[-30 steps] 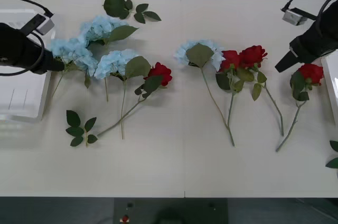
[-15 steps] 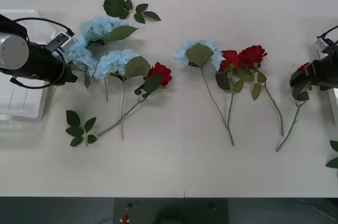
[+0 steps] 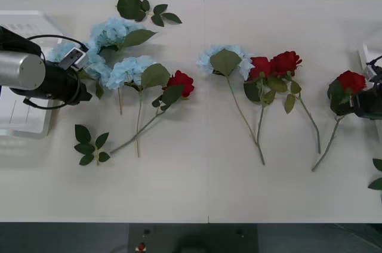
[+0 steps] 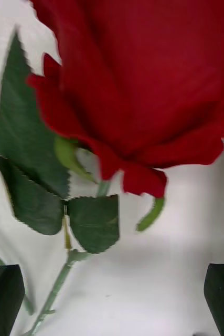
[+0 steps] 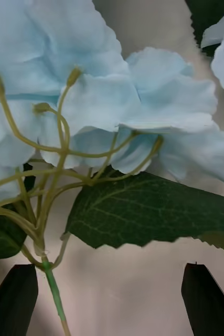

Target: Put the red flowers into the right box and the blue flowers into the left box

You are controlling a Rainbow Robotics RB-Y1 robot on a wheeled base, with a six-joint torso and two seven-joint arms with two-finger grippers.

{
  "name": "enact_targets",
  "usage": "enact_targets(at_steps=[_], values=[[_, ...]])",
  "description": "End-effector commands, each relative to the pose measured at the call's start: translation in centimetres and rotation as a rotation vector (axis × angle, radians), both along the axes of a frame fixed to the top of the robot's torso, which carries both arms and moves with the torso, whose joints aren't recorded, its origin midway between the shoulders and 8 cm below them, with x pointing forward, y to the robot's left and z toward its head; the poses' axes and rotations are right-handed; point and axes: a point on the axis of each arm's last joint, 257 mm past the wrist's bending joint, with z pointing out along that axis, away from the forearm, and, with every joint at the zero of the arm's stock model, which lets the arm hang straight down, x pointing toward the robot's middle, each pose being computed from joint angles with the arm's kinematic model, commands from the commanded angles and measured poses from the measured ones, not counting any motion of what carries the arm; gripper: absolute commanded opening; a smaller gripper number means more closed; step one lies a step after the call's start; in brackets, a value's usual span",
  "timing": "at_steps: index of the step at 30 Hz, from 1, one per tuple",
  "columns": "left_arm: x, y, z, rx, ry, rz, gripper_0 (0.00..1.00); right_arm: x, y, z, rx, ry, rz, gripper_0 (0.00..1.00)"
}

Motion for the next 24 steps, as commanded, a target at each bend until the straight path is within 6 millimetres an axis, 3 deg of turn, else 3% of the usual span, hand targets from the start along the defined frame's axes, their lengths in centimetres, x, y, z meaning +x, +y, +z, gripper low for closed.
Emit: enact_targets(at_steps=[1,6,8,12,13,15,16,17,21,24], values=[[1.6,0.2,1.5,-0.037,-0.042,0.061,0.79,1.1,-0.2,0.0,-0.024,-0.018,-0.013,1.00],[1.9,0.2,0.8,-0.040,-0.051,0.071,0.78,1.8,0.7,-0.6,-0.013,-0.036,-0.014,1.00],[1.9,0.1,0.8,-0.040,-0.051,0.070,0.67,1.8,1.0,-0.7,-0.011,-0.035,-0.011,1.00],[1.9,0.2,0.7,-0.039,-0.050,0.072,0.14,2.1,1.3,-0.8,-0.013,-0.041,-0.001,1.00],[1.9,0.2,0.8,-0.039,-0.051,0.072,0.00,2.0,1.6,-0.9,-0.010,-0.039,0.000,0.87],[1.9,0.2,0.7,-0.041,-0.050,0.072,0.00,2.2,1.8,-0.9,-0.008,-0.044,0.003,0.50],[1.9,0.1,0.8,-0.044,-0.050,0.071,0.00,2.2,1.9,-1.0,-0.008,-0.044,0.003,0.41],[1.8,0.0,0.8,-0.047,-0.049,0.071,0.00,2.3,1.9,-1.1,-0.009,-0.047,0.002,0.25],[2.1,-0.2,2.0,-0.043,-0.066,0.056,0.00,2.8,2.3,-1.4,-0.013,-0.063,0.005,0.01],[2.4,0.0,4.9,-0.046,-0.096,0.047,0.00,3.3,2.8,-1.7,-0.012,-0.076,0.006,0.00]])
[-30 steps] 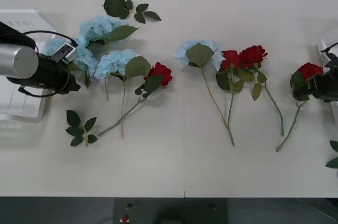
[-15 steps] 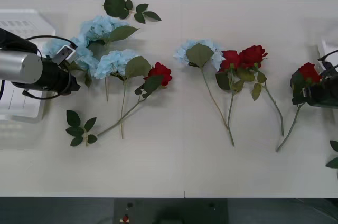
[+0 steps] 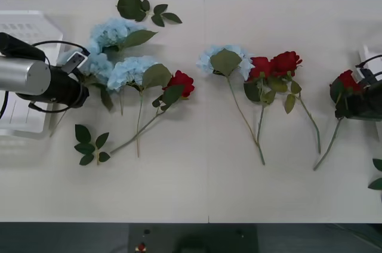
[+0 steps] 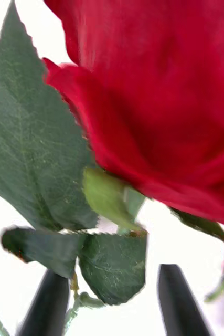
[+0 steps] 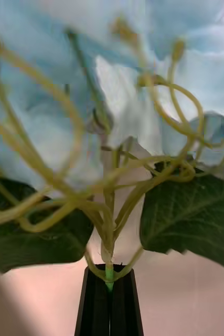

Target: Put the red flowers into the right box and the blue flowers into the left box

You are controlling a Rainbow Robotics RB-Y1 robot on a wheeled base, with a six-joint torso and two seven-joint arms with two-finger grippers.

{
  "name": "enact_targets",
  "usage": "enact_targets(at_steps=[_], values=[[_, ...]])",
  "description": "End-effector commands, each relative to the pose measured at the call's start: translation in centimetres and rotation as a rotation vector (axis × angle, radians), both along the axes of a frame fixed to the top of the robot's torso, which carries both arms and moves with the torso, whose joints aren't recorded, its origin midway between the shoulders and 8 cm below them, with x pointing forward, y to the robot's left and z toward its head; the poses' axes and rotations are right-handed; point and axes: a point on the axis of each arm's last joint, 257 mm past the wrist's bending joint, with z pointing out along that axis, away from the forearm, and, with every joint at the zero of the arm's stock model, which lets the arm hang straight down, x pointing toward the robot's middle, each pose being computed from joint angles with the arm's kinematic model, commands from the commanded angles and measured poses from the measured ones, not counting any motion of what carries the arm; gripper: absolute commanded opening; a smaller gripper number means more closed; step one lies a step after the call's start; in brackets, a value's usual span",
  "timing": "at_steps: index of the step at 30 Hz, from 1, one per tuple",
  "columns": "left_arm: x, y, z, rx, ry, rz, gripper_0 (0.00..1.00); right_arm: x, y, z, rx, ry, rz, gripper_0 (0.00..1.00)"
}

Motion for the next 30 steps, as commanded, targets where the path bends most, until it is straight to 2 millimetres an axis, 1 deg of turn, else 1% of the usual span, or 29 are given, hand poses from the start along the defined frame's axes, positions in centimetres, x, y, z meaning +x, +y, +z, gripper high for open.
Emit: enact_targets(at_steps=[1,2,3,5,6,7,9,10,12,14,15,16,17,18,19,20,21,22,23,24,25,26,27,29,30], values=[[2.0,0.3,7.1,-0.042,-0.092,0.027,0.00,1.6,1.9,0.3,0.024,-0.031,-0.006,0.00],[2.0,0.6,8.8,-0.058,-0.100,0.036,0.00,1.8,2.1,0.1,0.025,-0.038,-0.007,0.00],[2.0,0.8,9.5,-0.066,-0.107,0.041,0.00,1.9,2.1,0.1,0.025,-0.040,-0.010,0.00],[2.4,1.7,12.9,-0.117,-0.150,0.070,0.00,2.0,2.1,-0.1,0.023,-0.043,-0.015,0.00],[2.5,2.0,13.8,-0.131,-0.165,0.078,0.00,2.0,2.1,-0.1,0.023,-0.043,-0.015,0.00],[2.9,2.6,15.7,-0.159,-0.203,0.095,0.00,2.0,2.1,-0.1,0.023,-0.042,-0.017,0.00],[3.2,4.0,18.2,-0.188,-0.253,0.119,0.00,2.1,2.1,0.1,0.022,-0.045,-0.018,0.00],[3.2,4.1,18.4,-0.192,-0.257,0.121,0.00,2.2,2.2,0.2,0.023,-0.045,-0.016,0.00],[3.4,6.4,21.0,-0.201,-0.313,0.154,0.00,2.5,1.7,1.4,0.017,-0.045,-0.019,0.00],[3.4,8.3,22.5,-0.176,-0.348,0.175,0.00,2.9,1.5,2.8,0.014,-0.044,-0.016,0.00],[3.4,9.8,23.5,-0.148,-0.369,0.190,0.00,3.2,1.3,3.9,0.014,-0.045,-0.015,0.00],[3.4,10.6,23.8,-0.129,-0.379,0.201,0.00,3.4,1.2,4.7,0.012,-0.046,-0.013,0.00],[3.3,12.4,24.4,-0.100,-0.397,0.224,0.00,3.8,0.8,6.3,0.011,-0.052,-0.013,0.00],[3.3,13.7,24.7,-0.079,-0.408,0.242,0.00,4.1,0.7,7.5,0.007,-0.055,-0.008,0.00],[3.1,16.0,25.0,-0.053,-0.421,0.278,0.00,4.5,0.1,9.6,-0.004,-0.063,-0.007,0.00],[3.1,17.4,25.1,-0.040,-0.429,0.299,0.00,4.7,-0.3,11.0,-0.012,-0.071,-0.007,0.00],[3.0,18.2,24.9,-0.035,-0.432,0.313,0.00,4.8,-0.6,11.8,-0.019,-0.073,-0.005,0.00],[2.8,20.4,24.4,-0.028,-0.435,0.350,0.00,5.0,-1.3,13.8,-0.033,-0.084,-0.005,0.00],[2.8,21.7,24.3,-0.022,-0.443,0.372,0.00,5.3,-1.7,15.0,-0.042,-0.093,-0.005,0.00],[2.7,22.4,24.1,-0.016,-0.449,0.380,0.00,5.3,-1.9,15.8,-0.047,-0.097,-0.007,0.00],[2.7,23.7,23.6,-0.002,-0.459,0.393,0.00,5.5,-2.7,17.3,-0.060,-0.107,-0.014,0.00],[2.7,24.4,23.2,0.007,-0.466,0.398,0.00,5.6,-3.2,18.2,-0.070,-0.116,-0.020,0.00],[2.7,25.3,23.0,0.025,-0.478,0.401,0.00,5.8,-4.3,19.6,-0.090,-0.132,-0.030,0.00],[2.5,26.7,22.1,0.038,-0.483,0.418,0.00,6.0,-6.6,21.5,-0.155,-0.155,-0.047,0.00],[2.5,27.0,21.8,0.038,-0.484,0.424,0.00,6.0,-7.8,22.0,-0.187,-0.159,-0.059,0.00]])
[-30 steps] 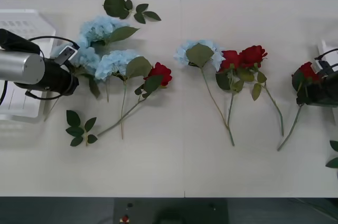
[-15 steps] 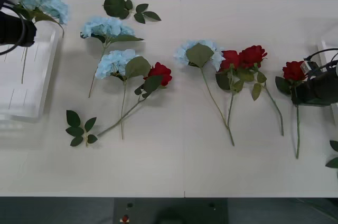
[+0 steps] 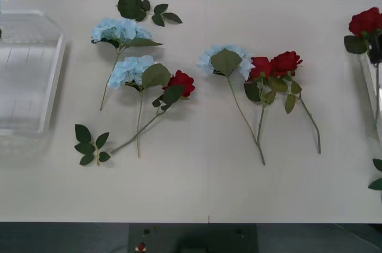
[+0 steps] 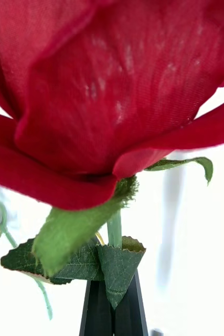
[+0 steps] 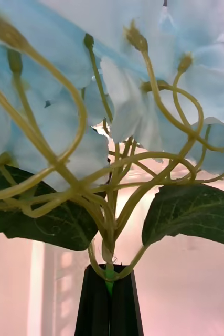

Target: Put the red flowers into the right box and the blue flowers into the left box

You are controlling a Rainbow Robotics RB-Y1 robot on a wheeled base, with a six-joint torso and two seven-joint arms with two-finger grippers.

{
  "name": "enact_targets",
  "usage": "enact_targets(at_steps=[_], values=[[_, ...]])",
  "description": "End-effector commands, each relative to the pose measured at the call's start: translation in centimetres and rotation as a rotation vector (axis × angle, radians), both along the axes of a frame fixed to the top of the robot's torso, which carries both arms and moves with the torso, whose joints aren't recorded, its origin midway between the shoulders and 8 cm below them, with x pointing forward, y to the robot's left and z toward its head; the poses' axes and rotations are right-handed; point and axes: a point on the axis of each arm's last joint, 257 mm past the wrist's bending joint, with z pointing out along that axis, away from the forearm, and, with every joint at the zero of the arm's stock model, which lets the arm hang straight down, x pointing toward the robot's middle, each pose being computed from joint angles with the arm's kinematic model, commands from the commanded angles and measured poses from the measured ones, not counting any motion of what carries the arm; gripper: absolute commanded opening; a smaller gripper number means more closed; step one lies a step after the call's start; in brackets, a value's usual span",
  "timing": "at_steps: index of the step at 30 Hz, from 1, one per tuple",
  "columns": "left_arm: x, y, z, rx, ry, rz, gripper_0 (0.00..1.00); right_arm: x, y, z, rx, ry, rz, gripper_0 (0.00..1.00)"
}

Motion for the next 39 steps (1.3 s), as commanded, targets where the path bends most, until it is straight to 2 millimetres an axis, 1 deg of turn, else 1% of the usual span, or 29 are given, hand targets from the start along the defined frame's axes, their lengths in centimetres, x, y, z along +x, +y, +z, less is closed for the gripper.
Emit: enact_targets(at_steps=[1,2,3,5,6,7,8,9,12,14,15,16,22,25,26,27,28,30,31,32,33,36,38,39], values=[[0.5,2.1,2.1,0.075,-0.048,0.000,0.00,0.8,-6.8,5.9,-0.145,-0.089,-0.078,0.00],[0.5,2.1,2.2,0.079,-0.052,0.000,0.00,0.8,-7.6,6.1,-0.165,-0.091,-0.087,0.00],[0.6,2.0,2.0,0.087,-0.050,-0.003,0.00,0.8,-9.1,6.3,-0.207,-0.100,-0.101,0.00],[0.7,1.7,1.4,0.086,-0.038,-0.006,0.00,0.8,-11.5,6.4,-0.278,-0.113,-0.125,0.00],[0.6,1.7,1.2,0.087,-0.032,-0.008,0.00,0.7,-12.3,6.4,-0.305,-0.114,-0.129,0.00],[0.7,1.7,0.7,0.083,-0.032,-0.005,0.00,0.7,-13.7,6.3,-0.369,-0.113,-0.132,0.00],[0.8,1.5,-0.2,0.080,-0.025,-0.007,0.00,0.5,-15.0,6.1,-0.429,-0.107,-0.133,0.00],[0.8,1.5,-0.5,0.081,-0.024,-0.005,0.00,0.5,-15.6,5.8,-0.459,-0.103,-0.132,0.00],[0.8,1.2,-3.0,0.057,-0.003,0.004,0.00,0.7,-18.2,4.4,-0.576,-0.117,-0.137,0.00],[0.8,0.9,-3.8,0.053,0.008,0.002,0.00,0.4,-19.6,3.6,-0.613,-0.126,-0.147,0.00],[0.8,0.7,-4.1,0.048,0.011,0.002,0.00,0.5,-19.8,3.4,-0.621,-0.129,-0.148,0.00],[0.9,0.4,-4.6,0.043,0.015,-0.001,0.00,0.2,-20.5,2.6,-0.633,-0.131,-0.159,0.00],[0.7,-0.9,-7.4,0.029,0.057,-0.013,0.00,-0.3,-22.0,0.2,-0.652,-0.163,-0.184,0.00],[0.7,-1.3,-8.3,0.016,0.068,-0.014,0.00,-0.5,-22.9,-0.3,-0.681,-0.185,-0.181,0.00],[0.7,-1.5,-8.7,0.011,0.071,-0.016,0.00,-0.6,-23.2,-0.3,-0.694,-0.185,-0.179,0.09],[0.6,-1.7,-9.0,0.008,0.075,-0.017,0.00,-0.7,-23.4,-0.4,-0.704,-0.184,-0.179,0.28],[0.6,-1.8,-9.1,0.008,0.076,-0.019,0.00,-0.8,-23.6,-0.4,-0.709,-0.183,-0.180,0.35],[0.6,-2.1,-9.4,0.000,0.076,-0.020,0.00,-0.8,-23.6,-0.4,-0.710,-0.181,-0.176,0.55],[0.7,-2.1,-9.3,-0.001,0.075,-0.021,0.00,-0.8,-23.6,-0.3,-0.710,-0.182,-0.175,0.60],[0.7,-2.1,-9.4,0.000,0.076,-0.021,0.00,-0.8,-23.6,-0.3,-0.712,-0.182,-0.175,0.70],[0.7,-2.1,-9.4,0.000,0.076,-0.021,0.00,-0.7,-23.5,-0.2,-0.708,-0.184,-0.173,0.82],[0.5,-2.0,-9.6,-0.001,0.079,-0.021,0.00,-0.4,-22.6,-0.5,-0.695,-0.171,-0.155,1.00],[0.4,-2.0,-9.8,-0.005,0.082,-0.021,0.01,0.0,-21.5,-0.5,-0.655,-0.169,-0.151,1.00],[0.4,-2.1,-9.8,-0.008,0.080,-0.022,0.05,0.3,-20.6,-0.5,-0.626,-0.166,-0.145,1.00]])
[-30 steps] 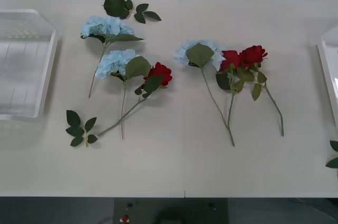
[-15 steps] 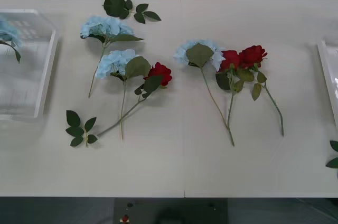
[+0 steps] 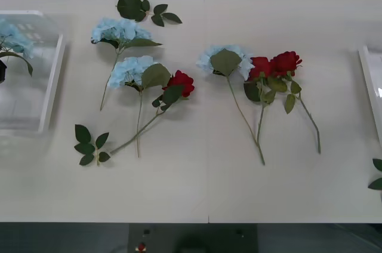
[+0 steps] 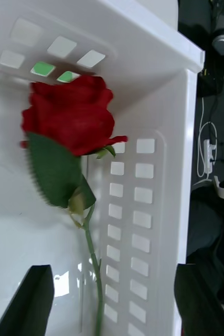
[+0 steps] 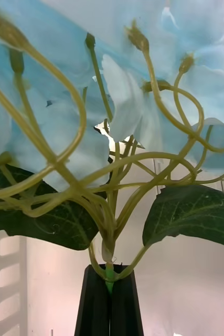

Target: Put the red flowers into the right box and the blue flowers into the left box

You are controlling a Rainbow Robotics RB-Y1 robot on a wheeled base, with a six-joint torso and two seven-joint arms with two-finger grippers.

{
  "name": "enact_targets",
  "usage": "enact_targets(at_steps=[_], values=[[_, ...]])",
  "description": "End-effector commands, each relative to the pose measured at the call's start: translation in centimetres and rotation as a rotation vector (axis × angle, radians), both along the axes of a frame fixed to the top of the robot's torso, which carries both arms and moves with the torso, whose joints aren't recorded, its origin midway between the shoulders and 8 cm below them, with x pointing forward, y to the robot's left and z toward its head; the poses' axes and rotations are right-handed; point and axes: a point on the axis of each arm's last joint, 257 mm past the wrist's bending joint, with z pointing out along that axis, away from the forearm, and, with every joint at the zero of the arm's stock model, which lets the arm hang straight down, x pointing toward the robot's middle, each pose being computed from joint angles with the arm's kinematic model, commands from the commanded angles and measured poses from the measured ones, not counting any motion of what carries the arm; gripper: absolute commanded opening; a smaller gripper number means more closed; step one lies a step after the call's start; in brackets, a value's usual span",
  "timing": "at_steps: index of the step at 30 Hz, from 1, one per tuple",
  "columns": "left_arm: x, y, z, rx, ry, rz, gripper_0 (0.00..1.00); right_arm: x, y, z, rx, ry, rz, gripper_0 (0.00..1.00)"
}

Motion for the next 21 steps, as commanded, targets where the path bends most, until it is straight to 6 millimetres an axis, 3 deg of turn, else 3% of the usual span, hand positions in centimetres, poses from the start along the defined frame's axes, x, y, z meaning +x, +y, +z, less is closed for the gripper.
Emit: enact_targets(at_steps=[1,4,5,7,10,12,13,14,17,21], values=[[0.3,0.5,1.4,0.007,-0.024,0.002,0.11,1.7,2.8,1.6,0.068,-0.005,0.047,1.00],[0.3,0.2,1.2,-0.006,-0.018,-0.001,0.25,2.9,6.3,1.9,0.143,0.007,0.101,1.00],[0.1,0.0,1.0,-0.019,-0.008,-0.005,0.32,3.6,8.7,2.2,0.184,0.011,0.141,1.00],[0.0,0.0,1.2,-0.027,-0.002,-0.008,0.36,3.9,11.3,2.3,0.225,0.026,0.186,1.00],[-0.3,-0.2,2.1,-0.041,0.012,-0.023,0.46,4.0,17.9,2.5,0.298,0.083,0.300,1.00],[-0.7,-0.2,3.1,-0.050,0.030,-0.035,0.54,3.5,22.1,2.7,0.347,0.116,0.360,1.00],[-0.9,-0.2,3.5,-0.053,0.036,-0.039,0.56,3.3,23.3,2.7,0.360,0.123,0.374,1.00],[-1.3,-0.4,4.5,-0.066,0.049,-0.053,0.60,2.6,26.3,2.6,0.403,0.141,0.401,1.00],[-2.3,-0.6,6.6,-0.133,0.064,-0.069,0.64,0.5,31.3,1.6,0.465,0.183,0.442,1.00],[-3.3,-1.0,9.3,-0.174,0.071,-0.094,0.65,-1.7,35.2,-0.2,0.492,0.222,0.460,1.00]])
